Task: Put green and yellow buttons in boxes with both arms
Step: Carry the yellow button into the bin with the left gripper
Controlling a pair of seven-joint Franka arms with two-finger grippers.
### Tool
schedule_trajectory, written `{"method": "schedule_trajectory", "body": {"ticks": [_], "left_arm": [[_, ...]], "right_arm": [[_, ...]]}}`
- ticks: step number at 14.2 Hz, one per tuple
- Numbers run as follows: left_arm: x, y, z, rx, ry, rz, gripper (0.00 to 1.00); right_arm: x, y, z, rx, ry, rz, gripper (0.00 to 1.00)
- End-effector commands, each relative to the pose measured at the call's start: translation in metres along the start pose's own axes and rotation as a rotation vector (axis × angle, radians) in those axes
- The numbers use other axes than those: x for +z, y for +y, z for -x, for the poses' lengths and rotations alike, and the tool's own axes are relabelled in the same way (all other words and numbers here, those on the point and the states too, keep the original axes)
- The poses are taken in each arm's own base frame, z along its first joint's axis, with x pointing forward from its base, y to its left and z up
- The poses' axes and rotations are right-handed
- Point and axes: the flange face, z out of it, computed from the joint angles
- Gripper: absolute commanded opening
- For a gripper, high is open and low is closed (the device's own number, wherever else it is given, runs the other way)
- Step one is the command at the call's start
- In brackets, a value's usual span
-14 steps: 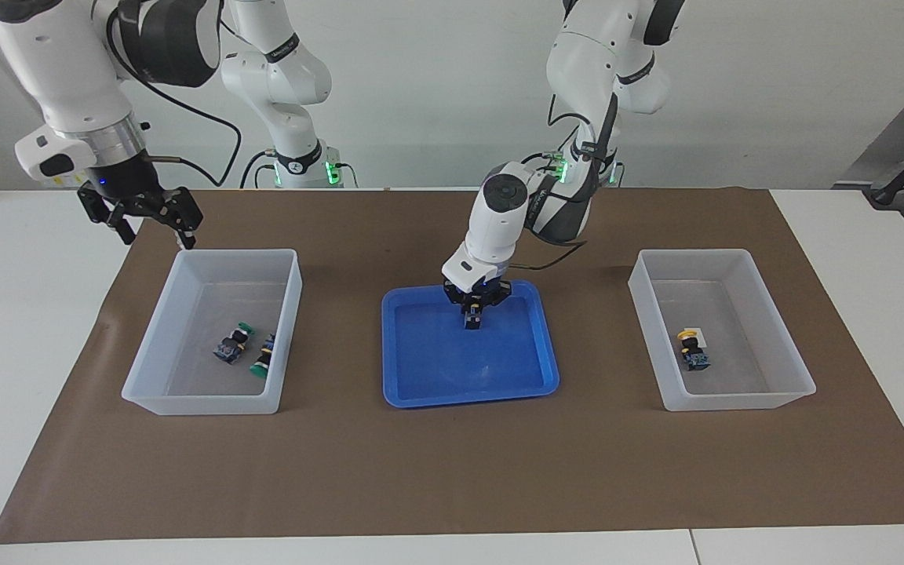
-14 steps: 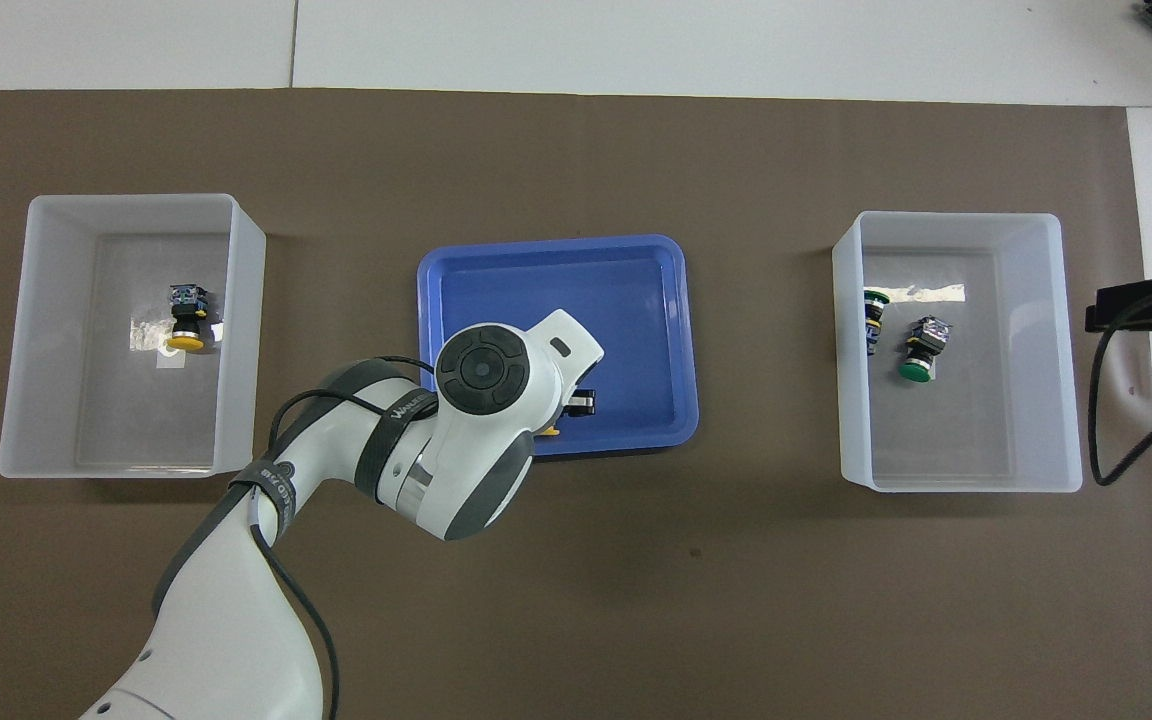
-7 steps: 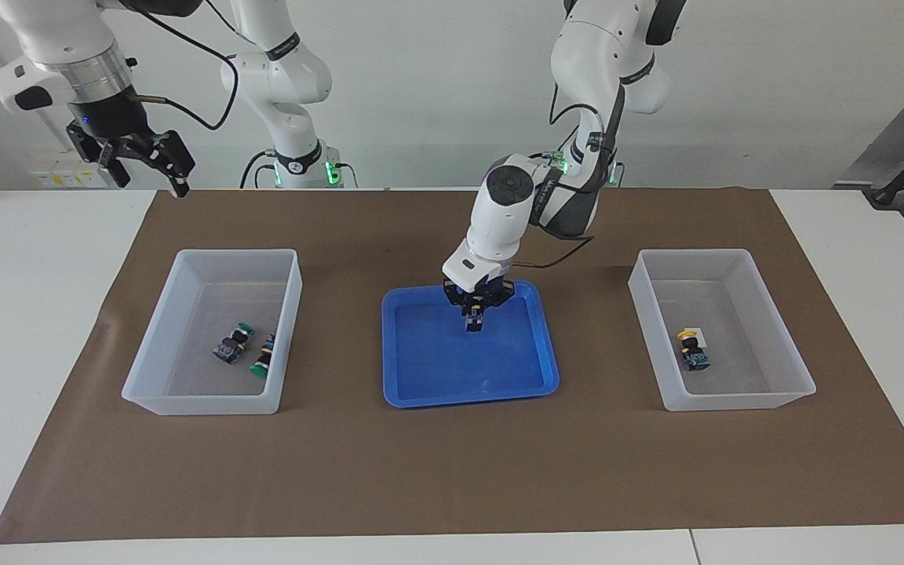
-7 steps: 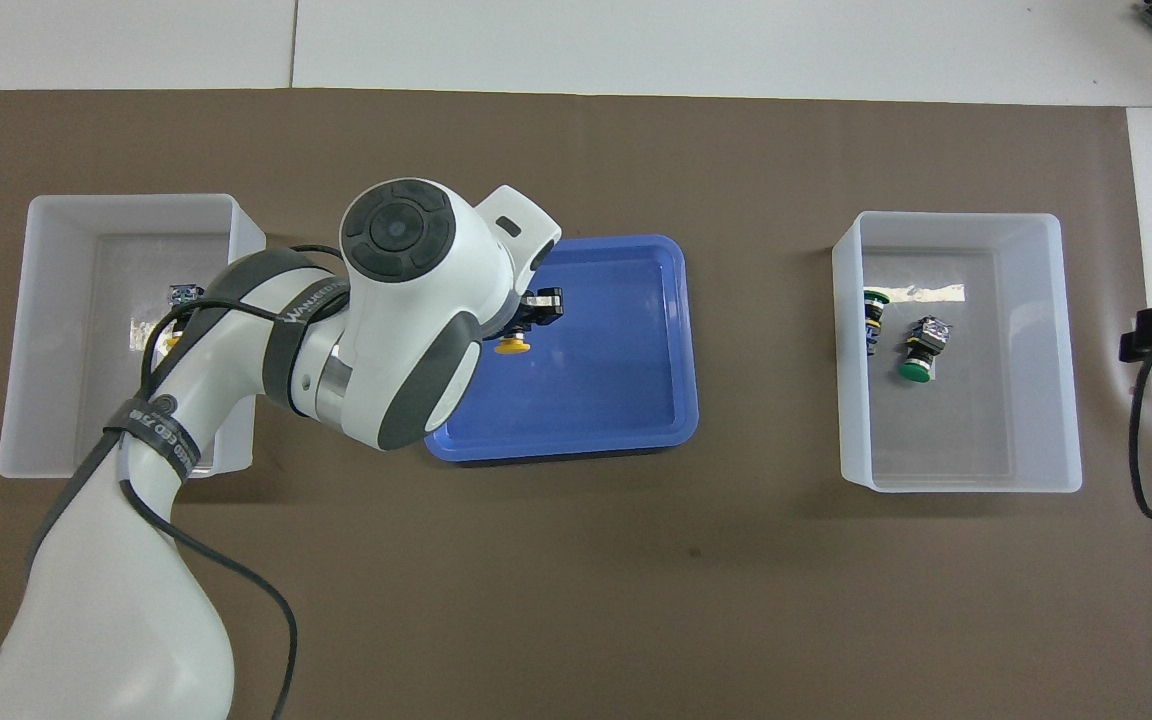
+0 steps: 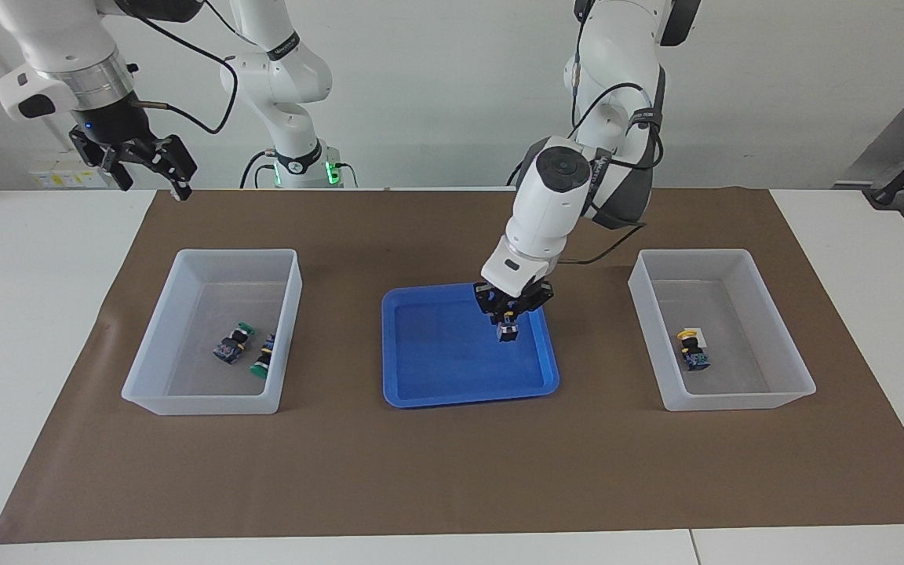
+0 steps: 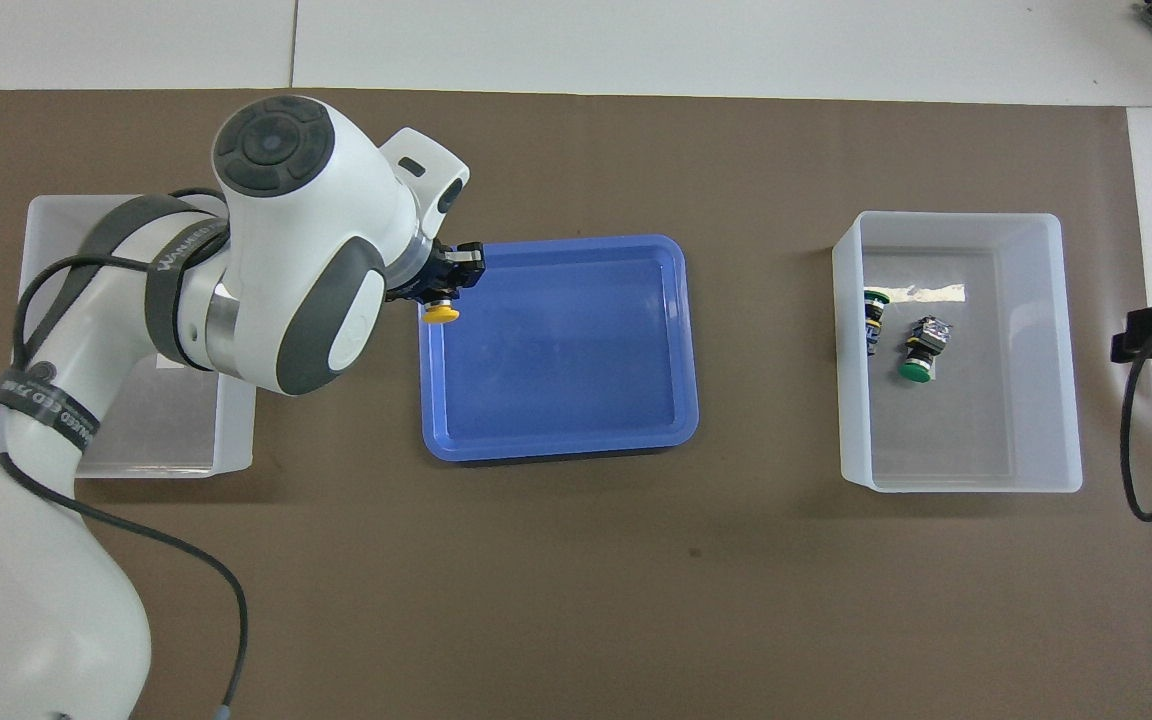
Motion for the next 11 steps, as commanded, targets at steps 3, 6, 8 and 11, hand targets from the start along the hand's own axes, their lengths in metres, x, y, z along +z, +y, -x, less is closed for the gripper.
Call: {"method": "schedule_trajectory", "body": {"ticks": [3, 6, 8, 11], "left_arm": [[-0.040, -0.098, -0.025, 0.055, -0.041, -0.016, 0.00], [-0.046, -0.158, -0.035, 0.102, -0.076, -0.018, 0.00], [-0.048, -0.200, -0.039, 0.124, -0.098, -0.016, 0.00], [-0.047, -0.259, -0.040, 0.156, -0.109, -0.009, 0.00]], "right_arm": [[0.001, -0.001, 0.005, -0.002, -0.014, 0.012, 1.00], [0.001, -0.001, 0.005, -0.002, -0.014, 0.012, 1.00], [0.001, -0.005, 0.005, -0.008, -0.014, 0.012, 1.00], [0.000, -0.005, 0.006, 0.001, -0.014, 0.013, 1.00]]}}
